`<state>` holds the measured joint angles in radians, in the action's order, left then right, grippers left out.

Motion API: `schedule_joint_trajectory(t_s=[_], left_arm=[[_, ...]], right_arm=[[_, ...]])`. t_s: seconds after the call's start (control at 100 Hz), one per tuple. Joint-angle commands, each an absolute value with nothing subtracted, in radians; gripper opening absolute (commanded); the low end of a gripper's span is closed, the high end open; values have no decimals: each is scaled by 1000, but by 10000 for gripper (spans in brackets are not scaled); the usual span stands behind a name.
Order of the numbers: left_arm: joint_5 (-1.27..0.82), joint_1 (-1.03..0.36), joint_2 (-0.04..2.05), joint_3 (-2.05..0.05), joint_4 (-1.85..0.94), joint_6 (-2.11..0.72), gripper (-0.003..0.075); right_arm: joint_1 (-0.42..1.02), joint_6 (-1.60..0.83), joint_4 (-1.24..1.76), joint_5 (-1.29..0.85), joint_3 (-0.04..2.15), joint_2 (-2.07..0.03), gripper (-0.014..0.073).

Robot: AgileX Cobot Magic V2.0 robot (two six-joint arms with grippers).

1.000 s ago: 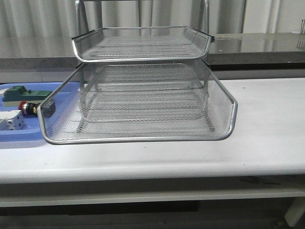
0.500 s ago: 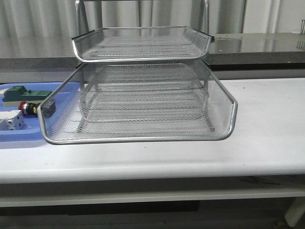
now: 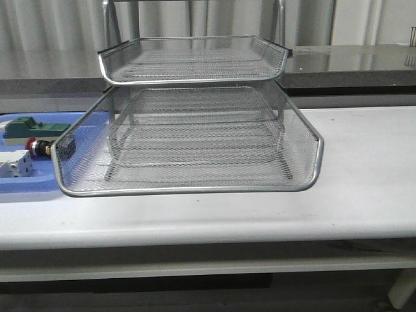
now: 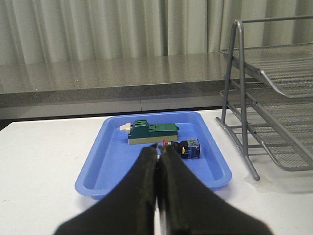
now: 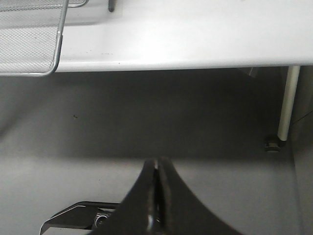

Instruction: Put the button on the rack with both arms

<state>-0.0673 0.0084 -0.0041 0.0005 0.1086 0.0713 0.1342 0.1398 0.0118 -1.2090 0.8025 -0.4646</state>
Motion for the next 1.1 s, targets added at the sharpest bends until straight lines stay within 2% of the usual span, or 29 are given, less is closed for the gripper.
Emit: schedule_joint_trajectory(t_s=[0.0, 0.3, 0.5, 0.82, 1.09], left_arm=[[19, 12, -39, 48, 108, 82, -20], [72, 12, -39, 16, 97, 82, -20], [37, 12, 27, -92, -81, 82, -20], [-113, 12, 382, -408, -60, 71, -20], [-280, 12, 761, -705, 108, 71, -20]], right_arm=[[132, 137, 0, -1162, 837, -474, -67], [132, 137, 0, -1162, 837, -474, -67], [132, 137, 0, -1162, 837, -474, -67], [132, 137, 0, -1162, 837, -474, -67], [132, 137, 0, -1162, 837, -474, -67]])
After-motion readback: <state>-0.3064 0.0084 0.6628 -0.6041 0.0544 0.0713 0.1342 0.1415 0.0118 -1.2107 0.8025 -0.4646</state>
